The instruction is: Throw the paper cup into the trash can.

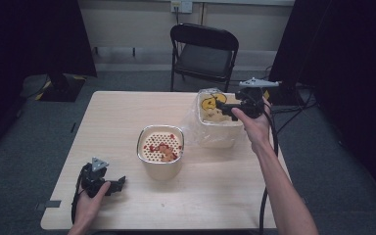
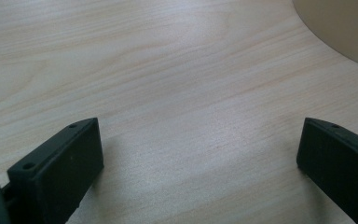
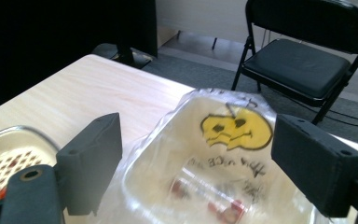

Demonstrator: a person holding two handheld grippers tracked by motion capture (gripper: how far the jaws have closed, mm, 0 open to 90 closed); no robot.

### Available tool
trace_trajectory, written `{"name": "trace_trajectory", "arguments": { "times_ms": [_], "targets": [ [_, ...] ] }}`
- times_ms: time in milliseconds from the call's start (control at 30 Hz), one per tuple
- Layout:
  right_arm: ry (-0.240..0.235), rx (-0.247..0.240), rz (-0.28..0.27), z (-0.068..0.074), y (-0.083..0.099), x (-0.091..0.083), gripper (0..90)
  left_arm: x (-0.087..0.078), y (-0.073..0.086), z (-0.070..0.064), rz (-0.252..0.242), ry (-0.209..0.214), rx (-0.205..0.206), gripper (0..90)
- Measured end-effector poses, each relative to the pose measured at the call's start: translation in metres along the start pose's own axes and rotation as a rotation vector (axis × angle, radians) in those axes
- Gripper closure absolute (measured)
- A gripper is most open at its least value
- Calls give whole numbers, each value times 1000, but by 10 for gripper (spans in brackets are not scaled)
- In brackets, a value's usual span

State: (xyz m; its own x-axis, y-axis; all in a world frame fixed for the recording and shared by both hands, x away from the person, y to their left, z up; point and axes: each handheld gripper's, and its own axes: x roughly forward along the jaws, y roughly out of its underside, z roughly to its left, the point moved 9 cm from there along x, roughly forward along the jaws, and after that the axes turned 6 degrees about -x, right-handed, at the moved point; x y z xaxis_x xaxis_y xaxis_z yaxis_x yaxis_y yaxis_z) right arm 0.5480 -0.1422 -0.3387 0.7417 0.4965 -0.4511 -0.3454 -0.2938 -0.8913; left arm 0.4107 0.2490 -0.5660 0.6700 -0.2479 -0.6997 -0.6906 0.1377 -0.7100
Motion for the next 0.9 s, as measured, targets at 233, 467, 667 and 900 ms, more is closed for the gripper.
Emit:
{"name": "trace_trajectory", "arguments": {
  "times_ms": [233, 467, 667, 900],
  "targets": [
    [-26, -10, -1, 8, 23, -16, 155, 0, 0, 0, -1, 0, 0, 0],
    [-54, -8, -12, 20, 49, -33, 154, 0, 0, 0, 0, 0, 0, 0],
    [-55, -2, -24, 32, 67, -57, 162, 0, 0, 0, 0, -1, 0, 0],
    [-52, 26, 21, 29, 110, -66, 163, 0, 0, 0, 1, 1, -1, 0]
  ]
}}
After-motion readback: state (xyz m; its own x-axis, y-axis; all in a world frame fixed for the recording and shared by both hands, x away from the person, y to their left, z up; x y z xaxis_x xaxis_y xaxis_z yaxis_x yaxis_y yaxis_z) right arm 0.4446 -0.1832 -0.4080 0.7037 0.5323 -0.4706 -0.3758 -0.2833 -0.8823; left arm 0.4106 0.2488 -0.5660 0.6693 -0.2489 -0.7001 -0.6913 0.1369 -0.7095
